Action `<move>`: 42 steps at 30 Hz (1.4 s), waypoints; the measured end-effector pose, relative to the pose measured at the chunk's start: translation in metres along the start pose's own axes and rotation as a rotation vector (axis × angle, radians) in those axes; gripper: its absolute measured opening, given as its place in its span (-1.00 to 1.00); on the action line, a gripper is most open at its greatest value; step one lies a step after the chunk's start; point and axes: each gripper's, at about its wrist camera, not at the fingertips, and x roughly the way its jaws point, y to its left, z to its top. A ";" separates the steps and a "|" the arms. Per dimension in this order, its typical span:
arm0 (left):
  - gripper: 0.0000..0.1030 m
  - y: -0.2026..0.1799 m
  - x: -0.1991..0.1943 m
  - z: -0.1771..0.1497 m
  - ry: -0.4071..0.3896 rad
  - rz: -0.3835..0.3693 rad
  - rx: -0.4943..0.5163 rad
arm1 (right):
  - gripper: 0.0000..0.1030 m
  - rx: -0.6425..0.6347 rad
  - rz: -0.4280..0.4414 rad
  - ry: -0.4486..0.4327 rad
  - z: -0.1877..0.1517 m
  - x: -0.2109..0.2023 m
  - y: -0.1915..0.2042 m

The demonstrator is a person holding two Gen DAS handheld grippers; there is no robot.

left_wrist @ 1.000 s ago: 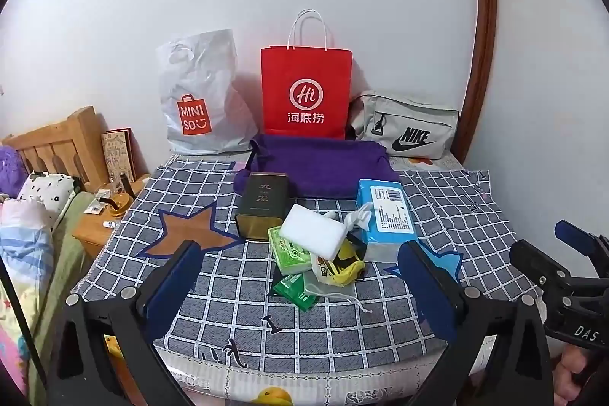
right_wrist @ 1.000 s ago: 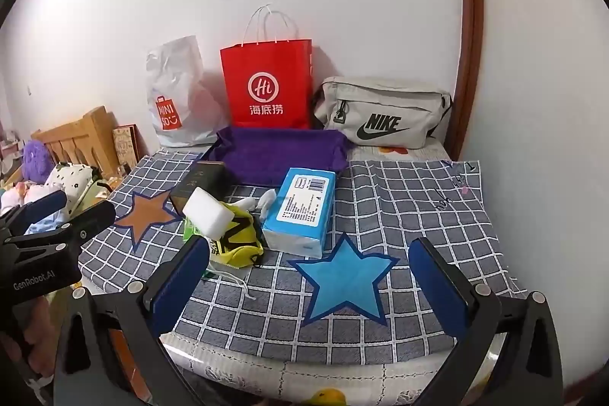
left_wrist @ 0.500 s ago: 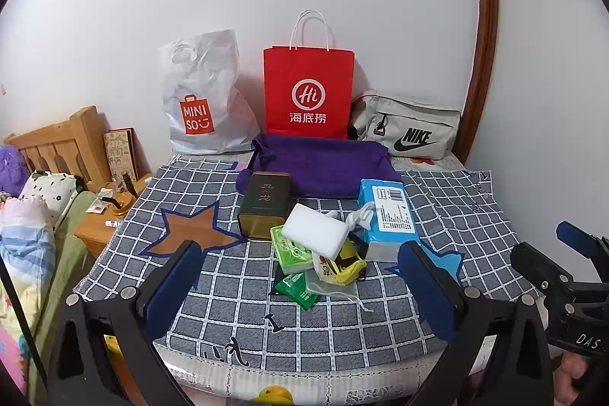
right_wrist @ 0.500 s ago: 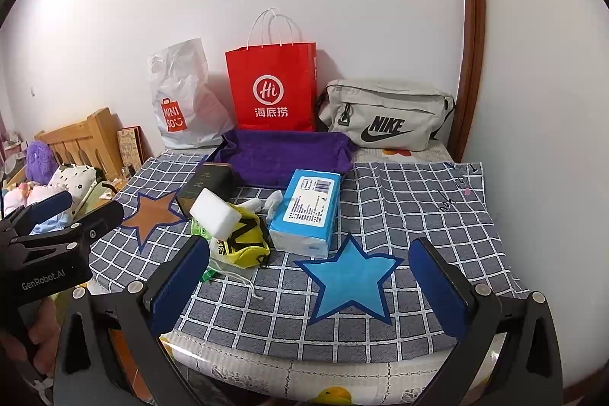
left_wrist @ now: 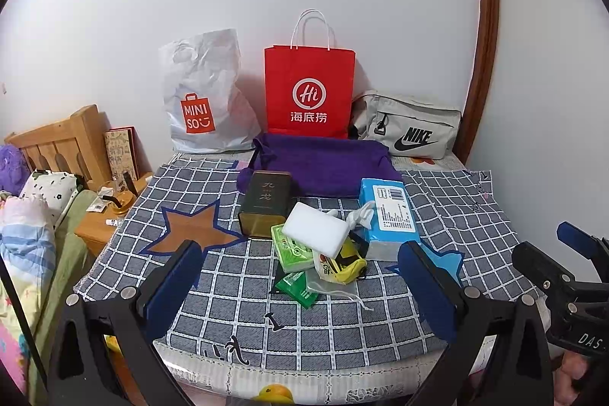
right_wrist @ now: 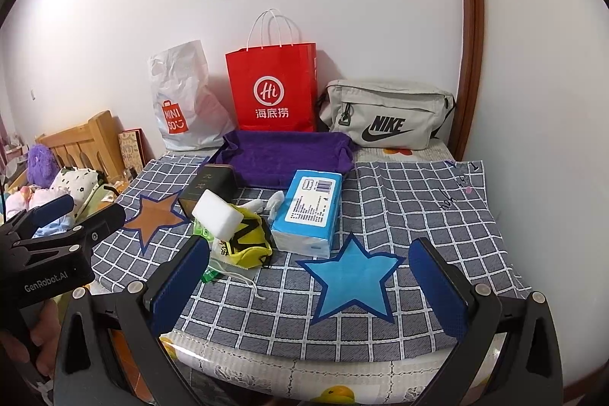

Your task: Organize soft objects

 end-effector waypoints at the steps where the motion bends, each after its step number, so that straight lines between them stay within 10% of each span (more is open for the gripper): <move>1: 1.00 0.000 0.000 0.000 0.001 0.000 0.000 | 1.00 0.000 0.000 -0.001 -0.001 -0.001 0.001; 42: 1.00 0.002 -0.004 -0.003 -0.001 0.010 -0.001 | 1.00 -0.016 0.000 -0.013 -0.003 -0.007 0.007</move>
